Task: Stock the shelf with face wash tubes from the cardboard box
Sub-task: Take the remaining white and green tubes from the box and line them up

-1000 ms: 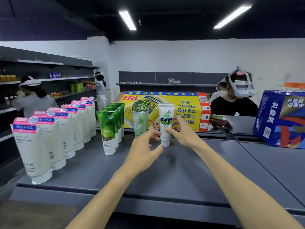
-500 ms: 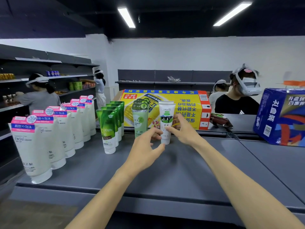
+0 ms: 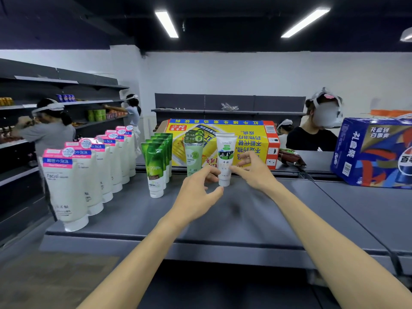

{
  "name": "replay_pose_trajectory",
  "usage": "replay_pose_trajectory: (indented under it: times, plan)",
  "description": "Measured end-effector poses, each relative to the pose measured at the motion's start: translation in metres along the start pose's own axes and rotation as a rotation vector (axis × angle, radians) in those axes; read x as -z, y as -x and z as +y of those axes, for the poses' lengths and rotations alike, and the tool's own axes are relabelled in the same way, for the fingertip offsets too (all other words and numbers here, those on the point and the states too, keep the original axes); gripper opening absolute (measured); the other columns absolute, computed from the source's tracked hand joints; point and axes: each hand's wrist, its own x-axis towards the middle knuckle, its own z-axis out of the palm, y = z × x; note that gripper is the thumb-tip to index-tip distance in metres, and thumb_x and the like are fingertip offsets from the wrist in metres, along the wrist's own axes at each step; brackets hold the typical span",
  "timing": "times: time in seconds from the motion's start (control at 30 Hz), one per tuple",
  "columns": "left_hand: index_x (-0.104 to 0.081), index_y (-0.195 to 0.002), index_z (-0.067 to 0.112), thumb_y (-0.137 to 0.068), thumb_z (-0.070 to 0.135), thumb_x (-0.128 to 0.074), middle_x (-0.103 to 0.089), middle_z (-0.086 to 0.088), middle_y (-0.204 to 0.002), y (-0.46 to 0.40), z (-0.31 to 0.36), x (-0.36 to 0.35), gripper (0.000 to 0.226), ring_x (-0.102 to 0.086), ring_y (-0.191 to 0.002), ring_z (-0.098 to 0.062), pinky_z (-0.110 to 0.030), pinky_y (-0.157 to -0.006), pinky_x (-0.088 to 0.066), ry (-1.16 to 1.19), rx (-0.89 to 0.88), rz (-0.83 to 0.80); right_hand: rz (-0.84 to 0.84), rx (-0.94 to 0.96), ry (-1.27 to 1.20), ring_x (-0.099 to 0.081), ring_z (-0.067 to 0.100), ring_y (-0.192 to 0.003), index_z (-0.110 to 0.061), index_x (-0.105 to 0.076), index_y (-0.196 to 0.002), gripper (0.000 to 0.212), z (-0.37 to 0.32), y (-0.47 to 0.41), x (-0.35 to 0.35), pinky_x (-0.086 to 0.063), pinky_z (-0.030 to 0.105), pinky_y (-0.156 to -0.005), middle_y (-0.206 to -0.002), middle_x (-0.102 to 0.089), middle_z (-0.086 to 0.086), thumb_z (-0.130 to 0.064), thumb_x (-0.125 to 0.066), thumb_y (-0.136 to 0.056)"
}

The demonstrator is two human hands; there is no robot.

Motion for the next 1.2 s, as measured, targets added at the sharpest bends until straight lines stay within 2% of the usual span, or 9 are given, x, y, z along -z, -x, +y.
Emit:
replay_pose_trajectory:
  times: [0.17,0.3,0.4,0.47,0.6,0.77,0.9,1.07,1.2]
  plan:
    - [-0.063,-0.106,0.027,-0.082,0.017,-0.072,-0.068,0.012,-0.094,0.012,0.007,0.014,0.028,-0.059,-0.095,0.004,-0.016,-0.078,-0.05,0.027,-0.011,0.009,-0.014,-0.04,0.025,-0.063,0.017,-0.089,-0.019,-0.05,-0.12,0.049,-0.013,0.018,0.004,-0.05,0.026,-0.068,-0.105,-0.064,0.0,-0.039,-0.076,-0.085]
    - [-0.064,-0.105,0.026,-0.075,0.027,-0.069,-0.068,0.01,-0.093,0.03,0.004,0.028,0.031,-0.063,-0.093,-0.002,-0.028,-0.08,-0.055,0.042,-0.015,0.007,0.001,-0.008,0.052,-0.06,0.013,-0.08,-0.013,-0.053,-0.117,0.041,-0.031,0.056,-0.004,-0.048,0.019,-0.067,-0.099,-0.064,0.002,-0.027,-0.076,-0.086]
    - [-0.064,-0.105,0.027,-0.072,0.032,-0.066,-0.069,0.011,-0.093,0.055,0.0,0.04,0.034,-0.066,-0.094,-0.007,-0.036,-0.084,-0.058,0.092,0.043,-0.022,-0.001,0.018,0.096,-0.062,0.014,-0.083,-0.016,-0.056,-0.114,0.038,-0.043,0.1,-0.013,-0.05,0.023,-0.078,-0.099,-0.065,0.0,-0.028,-0.077,-0.084]
    - [-0.064,-0.106,0.028,-0.075,0.031,-0.068,-0.07,0.009,-0.094,0.079,-0.001,0.048,0.032,-0.068,-0.093,-0.009,-0.035,-0.085,-0.058,0.149,0.069,-0.039,0.018,0.01,0.078,-0.064,0.011,-0.081,-0.019,-0.057,-0.11,0.035,-0.049,0.136,-0.016,-0.05,0.022,-0.079,-0.099,-0.066,-0.003,-0.029,-0.077,-0.084]
    - [-0.064,-0.108,0.024,-0.082,0.018,-0.074,-0.071,0.005,-0.095,0.134,-0.007,0.061,0.028,-0.069,-0.088,-0.008,-0.024,-0.081,-0.054,0.269,0.11,-0.037,0.012,-0.034,-0.089,-0.068,0.008,-0.08,-0.025,-0.06,-0.106,0.027,-0.057,0.224,-0.021,-0.054,0.023,-0.076,-0.097,-0.068,-0.005,-0.029,-0.076,-0.085]
    - [-0.062,-0.108,0.028,-0.086,0.014,-0.071,-0.07,0.007,-0.096,0.19,-0.022,0.052,0.027,-0.067,-0.089,-0.004,-0.011,-0.073,-0.048,0.242,0.157,-0.114,-0.038,-0.166,-0.086,-0.069,0.008,-0.081,-0.03,-0.061,-0.102,0.027,-0.035,0.294,-0.054,-0.057,0.029,-0.078,-0.095,-0.071,-0.005,-0.03,-0.078,-0.082]
    - [-0.063,-0.111,0.025,-0.086,0.015,-0.07,-0.068,0.009,-0.096,0.228,-0.038,0.043,0.028,-0.065,-0.091,-0.001,-0.01,-0.074,-0.05,0.227,0.216,-0.183,-0.079,-0.285,-0.068,-0.066,0.0,-0.075,-0.03,-0.06,-0.106,0.028,-0.017,0.328,-0.079,-0.049,0.02,-0.069,-0.095,-0.07,-0.008,-0.033,-0.076,-0.084]
    - [-0.062,-0.111,0.023,-0.087,0.018,-0.07,-0.067,0.008,-0.096,0.29,-0.072,0.028,0.026,-0.065,-0.087,-0.002,-0.01,-0.074,-0.05,0.204,0.33,-0.267,-0.137,-0.406,-0.03,-0.064,-0.007,-0.073,-0.028,-0.057,-0.11,0.028,0.006,0.379,-0.11,-0.044,0.014,-0.067,-0.095,-0.069,-0.012,-0.034,-0.072,-0.087]
    - [-0.062,-0.108,0.022,-0.084,0.017,-0.071,-0.069,0.002,-0.095,0.362,-0.111,0.011,0.026,-0.067,-0.085,-0.009,-0.018,-0.078,-0.053,0.145,0.527,-0.338,-0.259,-0.56,0.009,-0.067,0.002,-0.08,-0.026,-0.056,-0.11,0.03,0.037,0.425,-0.152,-0.044,0.011,-0.063,-0.093,-0.07,-0.011,-0.035,-0.073,-0.087]
